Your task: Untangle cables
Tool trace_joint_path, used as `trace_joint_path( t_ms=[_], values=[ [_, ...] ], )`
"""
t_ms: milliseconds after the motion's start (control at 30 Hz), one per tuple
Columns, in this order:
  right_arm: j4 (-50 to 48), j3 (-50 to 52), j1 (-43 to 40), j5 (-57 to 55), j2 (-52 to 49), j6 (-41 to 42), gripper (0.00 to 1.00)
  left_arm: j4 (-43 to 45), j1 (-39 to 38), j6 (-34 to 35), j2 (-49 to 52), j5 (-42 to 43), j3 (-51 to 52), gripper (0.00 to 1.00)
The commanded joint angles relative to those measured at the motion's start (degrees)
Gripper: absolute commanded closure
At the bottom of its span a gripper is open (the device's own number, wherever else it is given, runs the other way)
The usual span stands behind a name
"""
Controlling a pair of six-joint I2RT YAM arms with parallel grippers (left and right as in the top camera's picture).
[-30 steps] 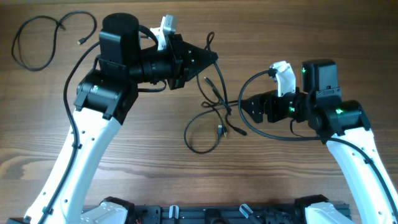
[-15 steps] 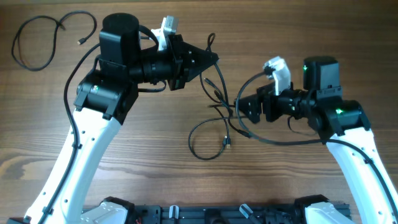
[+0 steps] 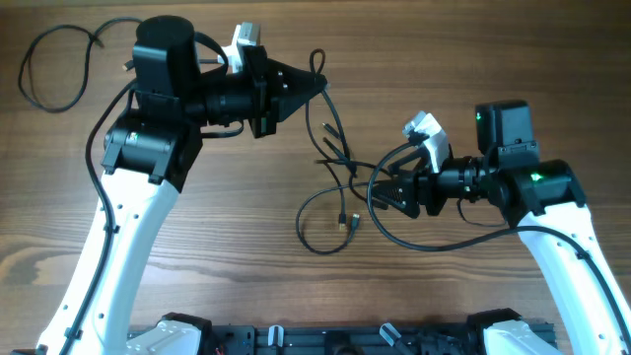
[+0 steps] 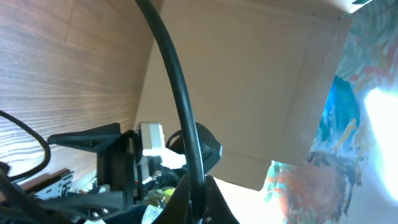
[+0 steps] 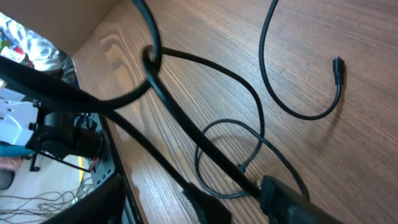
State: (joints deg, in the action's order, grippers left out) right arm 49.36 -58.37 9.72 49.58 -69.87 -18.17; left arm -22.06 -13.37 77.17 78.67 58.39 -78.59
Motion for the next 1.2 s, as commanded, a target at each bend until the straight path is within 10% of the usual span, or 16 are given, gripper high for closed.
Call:
trace_joint_path(
  t_ms=[0, 400, 700, 900, 1000, 1167],
  values=[
    [-0.3, 1.0, 0.2, 2.1, -0.1, -1.3, 0.43, 0.7, 0.2, 1.8, -1.5, 1.9, -0.6, 0.96],
    [-10.0, 1.0, 0.2, -2.3, -0.6, -1.2, 0.17, 0.6, 0.2, 1.7, -1.5, 2.3, -0.6, 0.96],
    [-9.2, 1.1, 0.5, 6.0, -10.8, -3.8, 0.27, 0.6, 0.2, 1.7, -1.5, 2.5, -0.6, 0.96],
    [-8.9, 1.1, 2.0, 5.8, -11.8, -2.1, 0.51, 0.6, 0.2, 1.7, -1.5, 2.4, -0.6, 0.96],
    [-9.0, 1.1, 1.9, 3.6, -10.8, 2.7, 0.92, 0.6, 0.7, 1.7, -1.5, 2.4, -0.6, 0.96],
    [-9.9, 0.9, 1.9, -2.8, -5.0, 14.8, 0.96, 0.1, 3.1, -0.5, -0.6, 1.8, -0.6, 0.96]
  ],
)
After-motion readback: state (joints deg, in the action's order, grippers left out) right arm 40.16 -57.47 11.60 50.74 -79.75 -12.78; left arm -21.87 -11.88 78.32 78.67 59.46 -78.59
